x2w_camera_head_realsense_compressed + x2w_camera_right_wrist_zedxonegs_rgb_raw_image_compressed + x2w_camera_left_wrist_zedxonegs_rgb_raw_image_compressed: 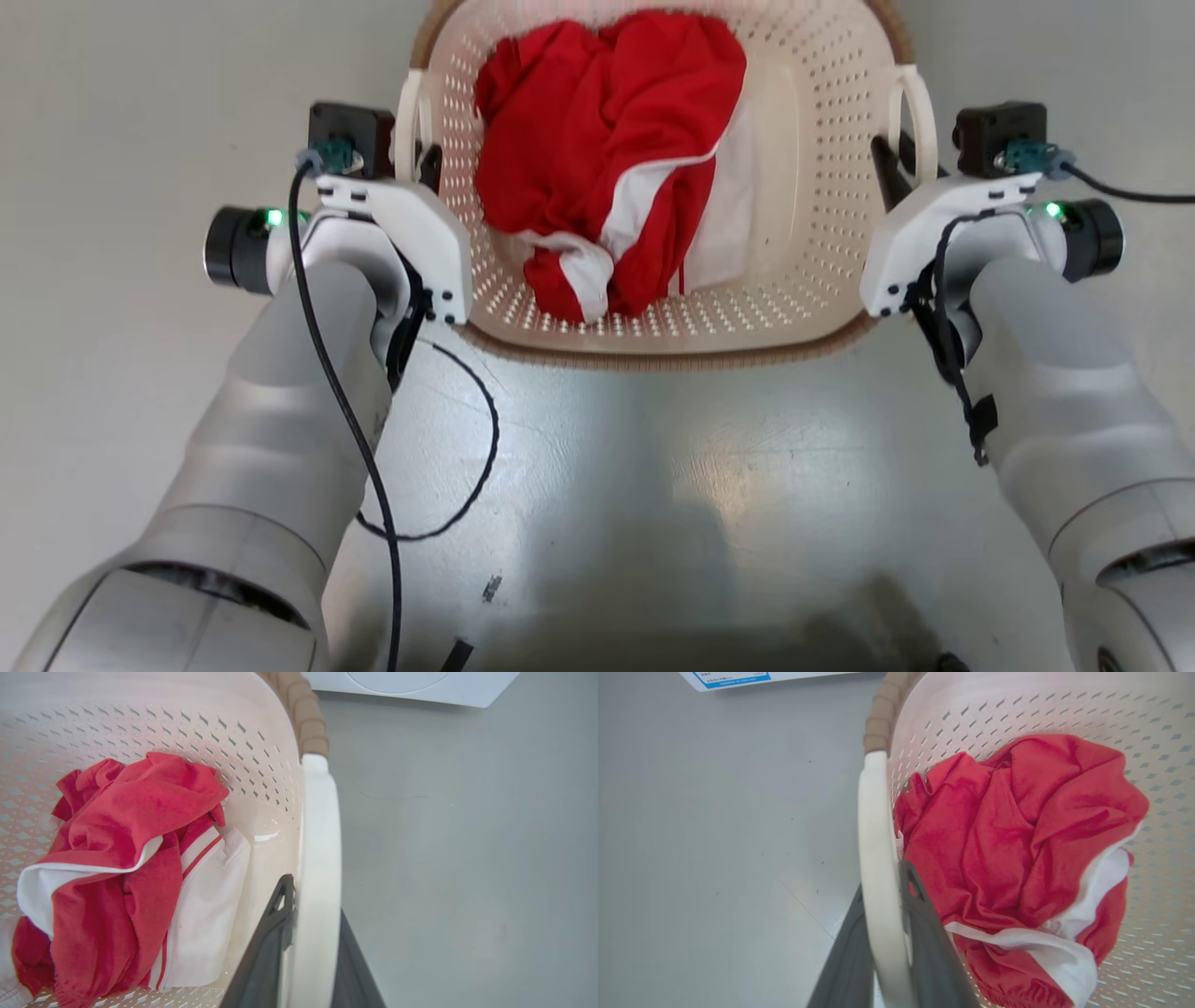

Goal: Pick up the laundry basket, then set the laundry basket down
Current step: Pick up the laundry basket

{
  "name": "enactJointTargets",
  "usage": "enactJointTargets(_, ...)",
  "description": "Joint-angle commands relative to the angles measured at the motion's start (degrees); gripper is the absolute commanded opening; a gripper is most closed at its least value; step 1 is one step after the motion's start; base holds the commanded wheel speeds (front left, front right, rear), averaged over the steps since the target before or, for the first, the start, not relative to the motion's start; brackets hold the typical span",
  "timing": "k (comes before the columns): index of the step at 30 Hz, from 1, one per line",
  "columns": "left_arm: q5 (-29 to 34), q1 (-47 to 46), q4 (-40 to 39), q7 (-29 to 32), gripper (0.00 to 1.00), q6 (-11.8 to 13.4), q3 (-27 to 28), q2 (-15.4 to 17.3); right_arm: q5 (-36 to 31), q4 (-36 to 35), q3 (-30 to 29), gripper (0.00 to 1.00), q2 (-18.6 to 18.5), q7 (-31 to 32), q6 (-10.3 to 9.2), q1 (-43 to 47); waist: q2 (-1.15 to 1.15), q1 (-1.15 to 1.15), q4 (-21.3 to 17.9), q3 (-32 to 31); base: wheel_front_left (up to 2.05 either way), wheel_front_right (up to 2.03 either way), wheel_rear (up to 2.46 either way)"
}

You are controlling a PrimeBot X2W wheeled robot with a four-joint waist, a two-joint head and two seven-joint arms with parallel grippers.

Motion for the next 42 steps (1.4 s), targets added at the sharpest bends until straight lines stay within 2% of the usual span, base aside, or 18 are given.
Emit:
enactJointTargets(1, -0.6, 2.2, -0.9, 0.2, 0.0, 0.4, 0.0, 1.7, 0.3, -0.2, 1.4, 0.0, 1.1, 0.0, 0.41, 3.7, 0.0, 0.0, 0.1, -1.6, 0.0, 0.0, 0.0)
enactJointTargets(12, -5.0, 7.8, -1.8, 2.4, 0.0, 1.3, -3.6, 1.7, 3.8, 0.0, 5.3, 0.0, 1.1, 2.2, 0.41, 9.4, 0.0, 0.0, 0.5, -10.2, 0.0, 0.0, 0.0)
enactJointTargets(32, -13.5, 25.3, -2.4, 7.0, 0.0, 2.7, -11.5, 1.7, 17.8, -4.9, 20.7, 0.0, 1.1, 11.4, 0.41, 26.9, 0.0, 0.0, -1.1, -35.5, 0.0, 0.0, 0.0)
enactJointTargets(42, -16.3, 32.0, -3.3, 10.1, 0.0, 2.8, -15.6, 1.7, 22.8, -5.7, 25.8, 0.0, 1.1, 14.7, 0.41, 32.2, 0.0, 0.0, -1.7, -44.8, 0.0, 0.0, 0.0)
